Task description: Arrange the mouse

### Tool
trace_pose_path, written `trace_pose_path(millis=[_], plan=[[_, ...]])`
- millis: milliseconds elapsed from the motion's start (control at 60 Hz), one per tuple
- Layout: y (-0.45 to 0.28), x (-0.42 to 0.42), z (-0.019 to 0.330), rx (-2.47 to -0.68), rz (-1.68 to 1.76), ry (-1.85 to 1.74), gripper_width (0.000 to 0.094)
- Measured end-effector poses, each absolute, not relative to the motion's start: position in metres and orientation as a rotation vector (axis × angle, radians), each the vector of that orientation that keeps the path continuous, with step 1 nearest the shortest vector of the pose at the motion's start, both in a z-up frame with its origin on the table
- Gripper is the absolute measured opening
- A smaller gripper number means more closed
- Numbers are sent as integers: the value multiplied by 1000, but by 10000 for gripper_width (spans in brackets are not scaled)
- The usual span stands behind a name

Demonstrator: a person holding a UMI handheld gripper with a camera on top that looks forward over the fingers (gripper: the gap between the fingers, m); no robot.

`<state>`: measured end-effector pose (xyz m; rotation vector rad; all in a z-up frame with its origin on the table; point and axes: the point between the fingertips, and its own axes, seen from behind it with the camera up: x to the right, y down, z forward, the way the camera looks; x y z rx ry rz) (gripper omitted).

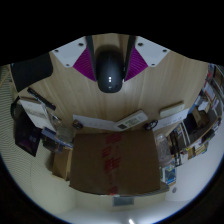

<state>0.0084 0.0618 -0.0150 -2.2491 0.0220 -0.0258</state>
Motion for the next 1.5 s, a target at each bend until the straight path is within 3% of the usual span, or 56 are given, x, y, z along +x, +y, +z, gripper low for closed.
trace_pose_path(millis=[400,467,600,700,783,883,1150,1167,1183,1200,1383,1400,1483,1500], plan=[[53,3,-5,-2311,61,-138,354],[51,1,39,-2219,149,-166,353],[34,58,159,-2006,161,-223,351],[16,129,193,-1964,119,-193,350],[-2,190,174,-1994,88,-132,349],[-29,238,106,-2123,107,-42,355],[-51,272,0,-2230,26,-126,371],[-53,272,-5,-2241,32,-129,422],[-55,271,-8,-2242,38,-132,438],[-51,271,-3,-2207,49,-125,399],[-51,270,-7,-2262,52,-136,515],[-52,271,-8,-2276,44,-127,545],[-63,288,-8,-2356,-61,-31,876],[-67,291,-6,-2367,-90,-19,892]])
